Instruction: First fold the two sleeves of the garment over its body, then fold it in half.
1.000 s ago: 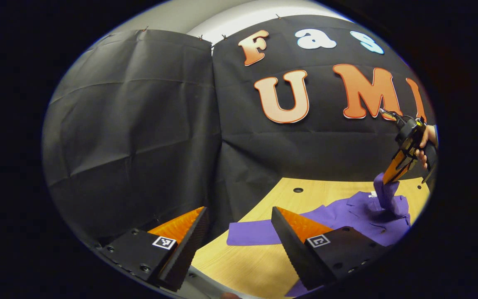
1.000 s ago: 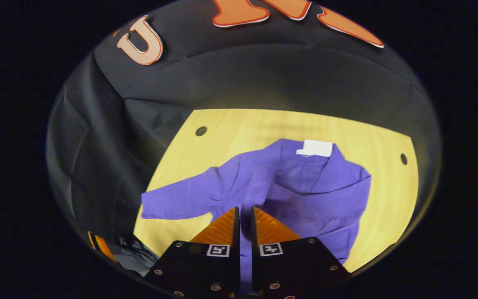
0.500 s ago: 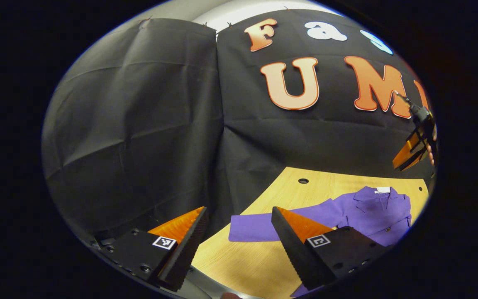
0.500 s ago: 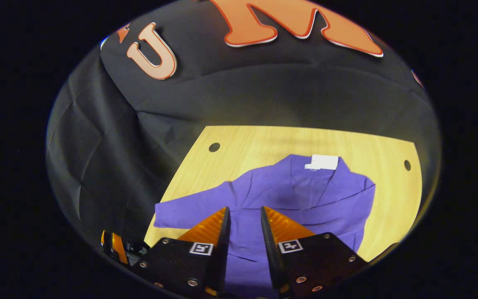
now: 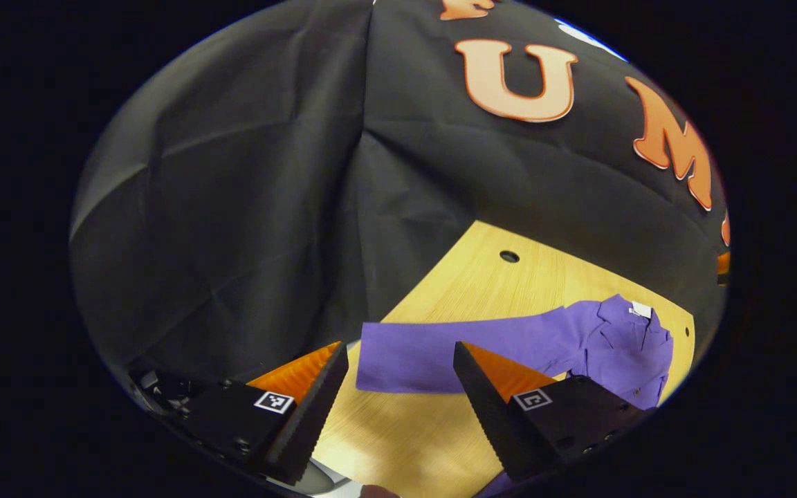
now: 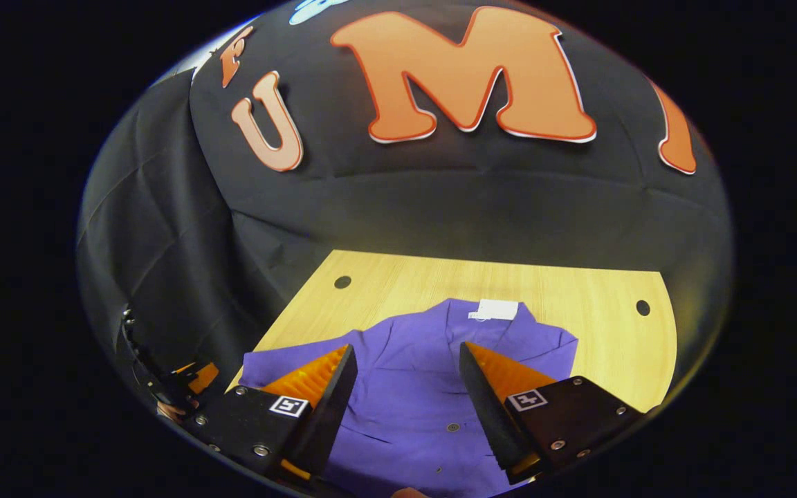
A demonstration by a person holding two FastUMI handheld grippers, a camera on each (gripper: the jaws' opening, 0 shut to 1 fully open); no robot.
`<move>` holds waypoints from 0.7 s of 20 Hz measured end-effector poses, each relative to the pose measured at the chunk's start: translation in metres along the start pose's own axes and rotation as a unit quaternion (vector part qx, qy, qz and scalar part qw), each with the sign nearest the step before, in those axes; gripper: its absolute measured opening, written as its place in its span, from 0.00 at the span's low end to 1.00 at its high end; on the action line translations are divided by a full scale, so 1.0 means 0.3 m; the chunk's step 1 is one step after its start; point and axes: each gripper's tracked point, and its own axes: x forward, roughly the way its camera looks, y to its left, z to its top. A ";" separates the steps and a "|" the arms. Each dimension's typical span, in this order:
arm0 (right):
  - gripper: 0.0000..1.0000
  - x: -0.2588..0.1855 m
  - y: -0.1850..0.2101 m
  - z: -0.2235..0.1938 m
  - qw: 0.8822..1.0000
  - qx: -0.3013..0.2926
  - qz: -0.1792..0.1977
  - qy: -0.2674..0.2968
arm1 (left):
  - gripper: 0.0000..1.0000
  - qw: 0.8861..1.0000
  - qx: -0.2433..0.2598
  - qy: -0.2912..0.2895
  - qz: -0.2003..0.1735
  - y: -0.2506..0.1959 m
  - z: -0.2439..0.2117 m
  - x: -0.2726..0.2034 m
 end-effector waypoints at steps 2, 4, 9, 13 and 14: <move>0.93 -0.032 -0.049 0.002 1.000 0.011 -0.018 -0.019 | 0.99 0.999 0.009 0.039 -0.002 0.009 -0.027 0.081; 0.93 -0.069 -0.108 -0.006 0.999 0.015 -0.037 -0.032 | 0.99 0.997 0.013 0.078 -0.008 -0.002 -0.054 0.155; 0.93 -0.150 -0.223 -0.054 0.996 0.028 -0.071 -0.042 | 0.99 0.987 0.031 0.155 0.000 -0.008 -0.126 0.292; 0.93 -0.207 -0.298 -0.075 0.994 0.039 -0.087 -0.045 | 0.99 0.976 0.047 0.212 0.007 -0.029 -0.193 0.346; 0.93 -0.215 -0.319 -0.074 0.994 0.036 -0.094 -0.048 | 1.00 0.974 0.048 0.223 0.010 -0.026 -0.200 0.364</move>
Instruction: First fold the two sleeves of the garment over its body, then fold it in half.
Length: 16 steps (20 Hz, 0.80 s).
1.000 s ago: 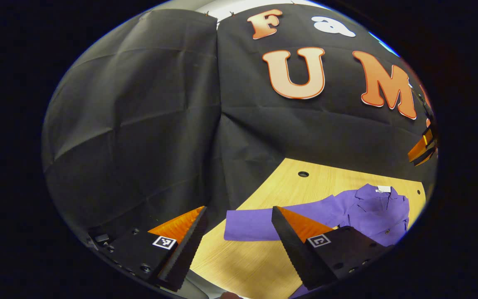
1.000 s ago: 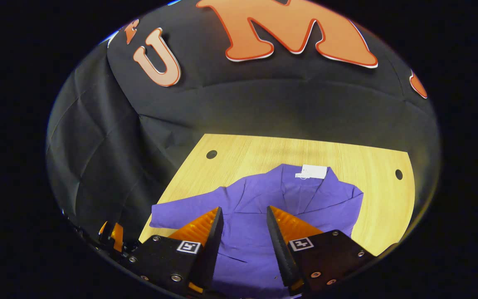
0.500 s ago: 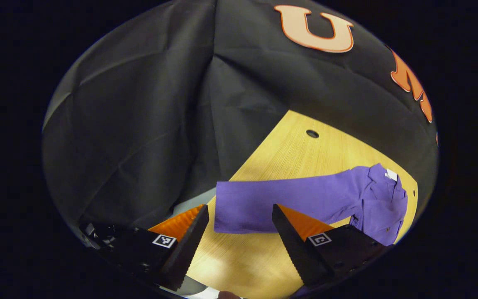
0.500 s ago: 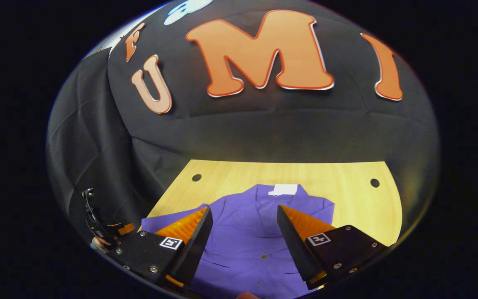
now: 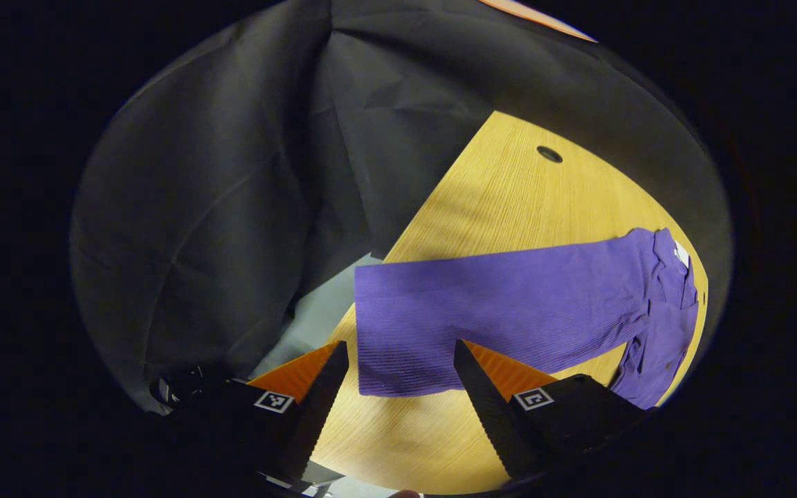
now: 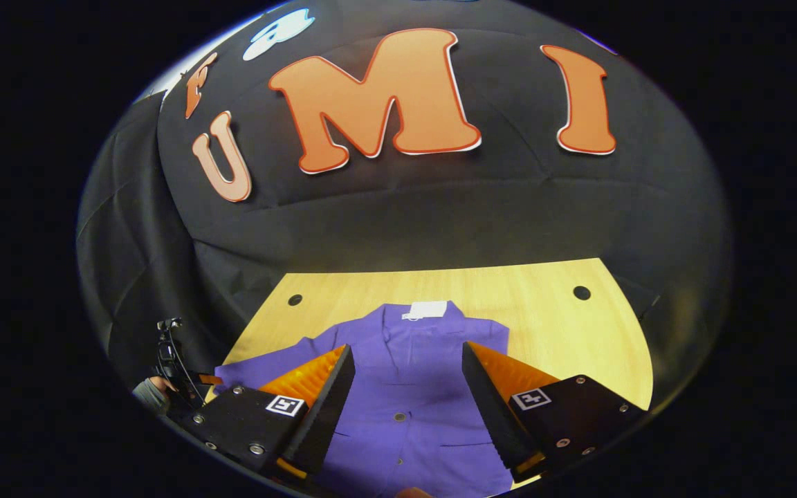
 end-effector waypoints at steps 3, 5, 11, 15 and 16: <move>0.93 -0.022 -0.038 0.005 1.000 0.005 -0.009 -0.003 | 0.99 1.000 0.006 0.025 0.004 -0.003 0.021 0.041; 0.93 -0.025 -0.056 0.000 1.000 0.008 -0.012 -0.002 | 0.99 0.999 0.003 0.041 -0.001 -0.010 0.043 0.062; 0.93 -0.025 -0.072 -0.023 1.000 -0.005 -0.014 0.006 | 0.88 0.997 -0.013 0.078 -0.016 -0.004 0.051 0.093; 0.93 -0.012 -0.069 -0.035 1.000 0.007 -0.010 0.009 | 0.86 0.994 0.014 0.105 -0.020 -0.019 0.045 0.090; 0.93 -0.004 -0.068 -0.038 1.000 0.009 -0.008 0.010 | 0.85 0.994 0.017 0.106 -0.023 -0.023 0.044 0.087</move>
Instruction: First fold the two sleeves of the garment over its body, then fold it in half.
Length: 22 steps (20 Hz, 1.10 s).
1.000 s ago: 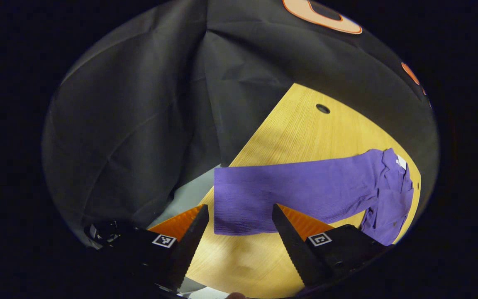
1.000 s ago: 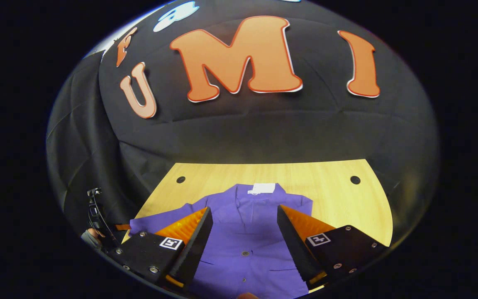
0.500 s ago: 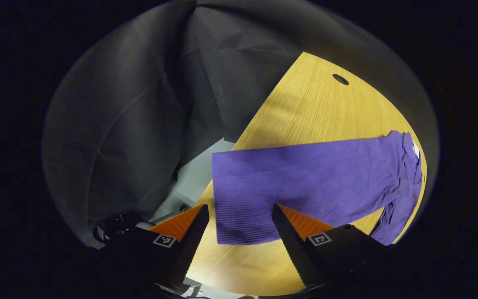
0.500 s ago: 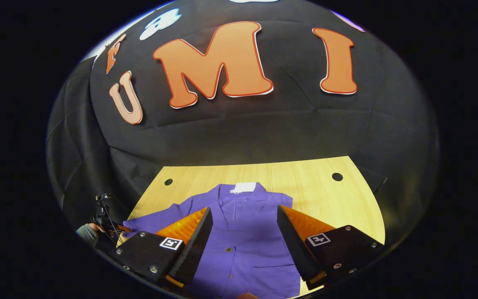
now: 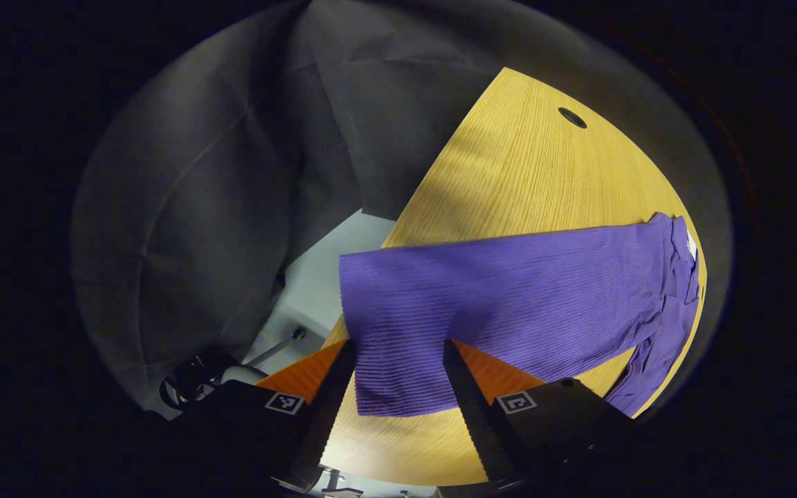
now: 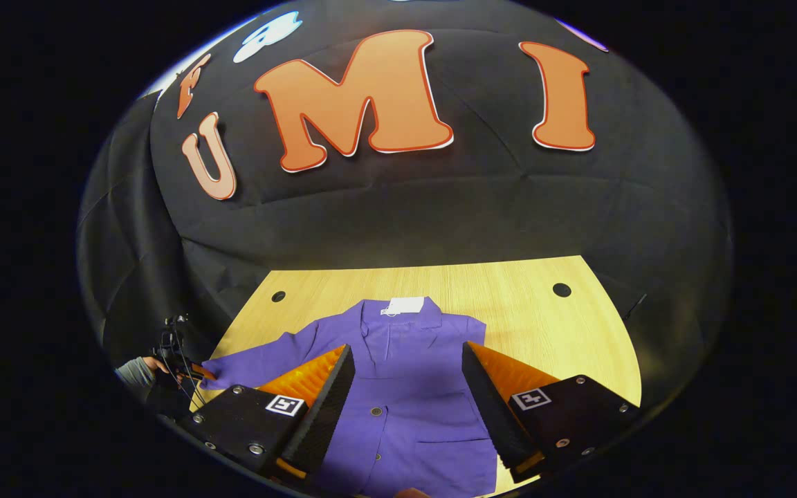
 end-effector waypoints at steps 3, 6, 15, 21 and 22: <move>0.93 0.002 -0.006 -0.009 1.000 0.000 -0.002 0.005 | 0.68 1.000 0.003 0.009 -0.002 -0.029 -0.002 0.001; 0.93 0.002 -0.019 -0.011 1.000 0.000 -0.006 0.008 | 0.40 1.000 0.001 0.009 -0.006 -0.059 0.000 0.000; 0.93 -0.023 -0.056 -0.029 1.000 -0.002 -0.013 0.013 | 0.12 1.000 -0.005 0.013 -0.025 -0.115 -0.025 -0.025; 0.93 -0.061 -0.087 -0.014 1.000 0.013 -0.007 0.002 | 0.12 0.999 0.019 -0.030 -0.029 -0.213 0.003 -0.191; 0.93 -0.067 -0.092 -0.011 1.000 0.016 -0.004 -0.001 | 0.12 0.998 0.028 -0.037 -0.032 -0.243 0.005 -0.222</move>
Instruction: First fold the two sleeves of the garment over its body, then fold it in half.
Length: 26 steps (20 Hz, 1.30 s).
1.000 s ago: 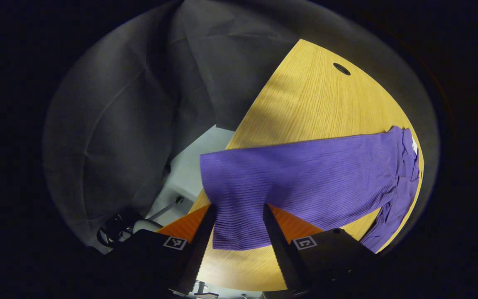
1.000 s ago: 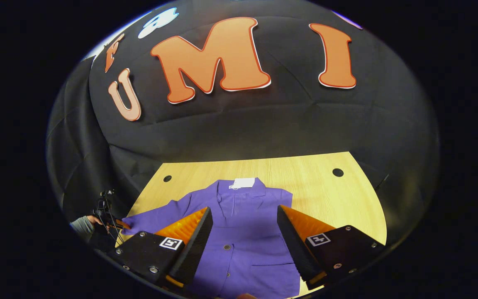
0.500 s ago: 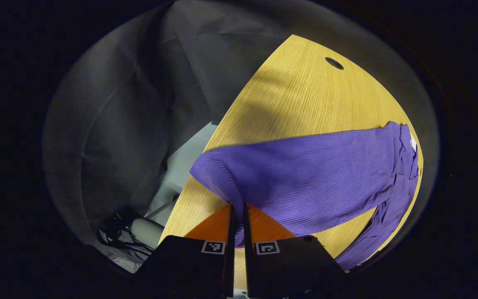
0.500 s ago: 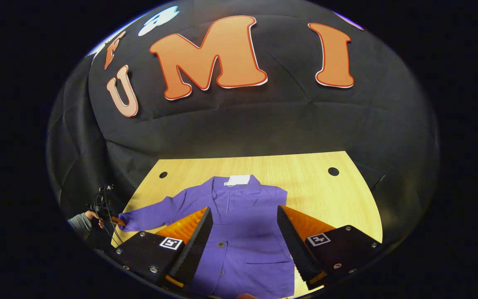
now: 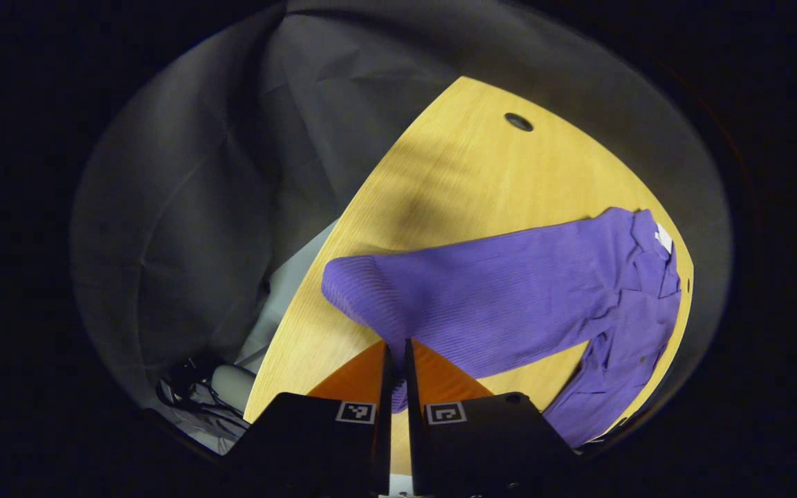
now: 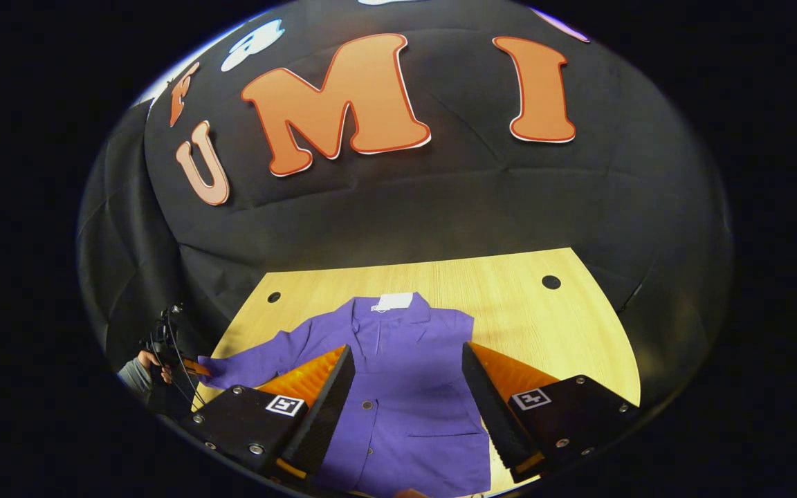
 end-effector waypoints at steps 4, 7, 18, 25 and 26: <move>0.93 -0.032 -0.029 0.005 1.000 -0.002 0.007 -0.010 | 0.12 0.999 0.028 -0.024 -0.020 -0.161 0.041 -0.095; 0.93 -0.062 -0.053 0.004 1.000 0.006 0.014 -0.017 | 0.12 0.998 0.048 -0.038 -0.027 -0.287 0.057 -0.175; 0.93 -0.177 -0.175 -0.023 0.998 0.035 0.024 -0.042 | 0.12 0.984 0.143 -0.074 -0.076 -0.866 0.122 -0.369; 0.93 -0.265 -0.269 -0.056 0.997 0.052 0.014 -0.055 | 0.12 0.964 0.230 -0.082 -0.106 -1.242 0.084 -0.444; 0.93 -0.277 -0.279 -0.056 0.997 0.054 0.014 -0.058 | 0.13 0.962 0.238 -0.079 -0.108 -1.287 0.074 -0.449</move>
